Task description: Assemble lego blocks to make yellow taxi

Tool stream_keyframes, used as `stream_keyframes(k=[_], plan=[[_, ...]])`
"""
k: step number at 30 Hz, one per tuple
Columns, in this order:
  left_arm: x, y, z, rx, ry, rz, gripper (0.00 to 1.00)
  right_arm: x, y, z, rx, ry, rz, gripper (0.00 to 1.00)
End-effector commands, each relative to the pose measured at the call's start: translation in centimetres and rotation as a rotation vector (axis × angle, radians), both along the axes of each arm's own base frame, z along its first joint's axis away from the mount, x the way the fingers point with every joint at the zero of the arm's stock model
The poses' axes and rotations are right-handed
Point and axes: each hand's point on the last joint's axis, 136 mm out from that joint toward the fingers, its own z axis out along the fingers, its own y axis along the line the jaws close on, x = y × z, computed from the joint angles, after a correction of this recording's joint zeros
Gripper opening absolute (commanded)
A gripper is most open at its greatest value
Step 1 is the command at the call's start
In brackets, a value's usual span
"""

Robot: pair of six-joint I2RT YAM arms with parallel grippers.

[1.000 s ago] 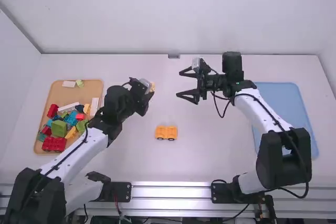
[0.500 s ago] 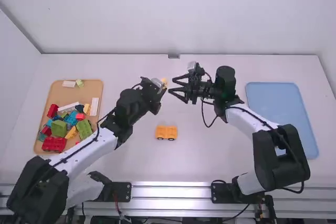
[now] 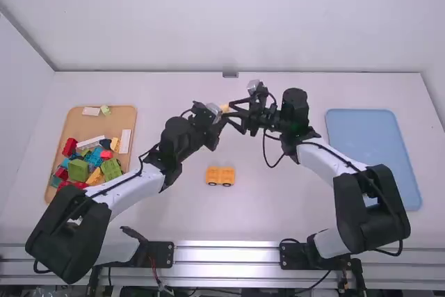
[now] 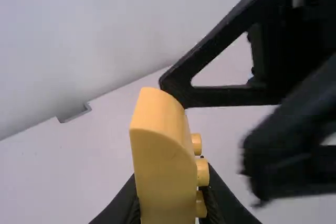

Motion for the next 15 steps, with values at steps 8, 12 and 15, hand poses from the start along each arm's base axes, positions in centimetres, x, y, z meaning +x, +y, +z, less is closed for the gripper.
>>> stream_keyframes(k=[8, 12, 15], plan=[[-0.77, -0.98, 0.12, -0.025, 0.013, -0.052, 0.02, 0.64, 0.51, -0.91, -0.040, -0.026, -0.049, 0.54], [-0.77, -0.98, 0.11, -0.025, 0.013, -0.052, 0.02, 0.52, 0.78, -0.98, -0.042, -0.024, -0.048, 0.45], [-0.77, -0.96, 0.04, -0.024, 0.016, -0.052, 0.02, 0.66, 0.75, -1.10, -0.047, -0.023, -0.060, 0.41]])
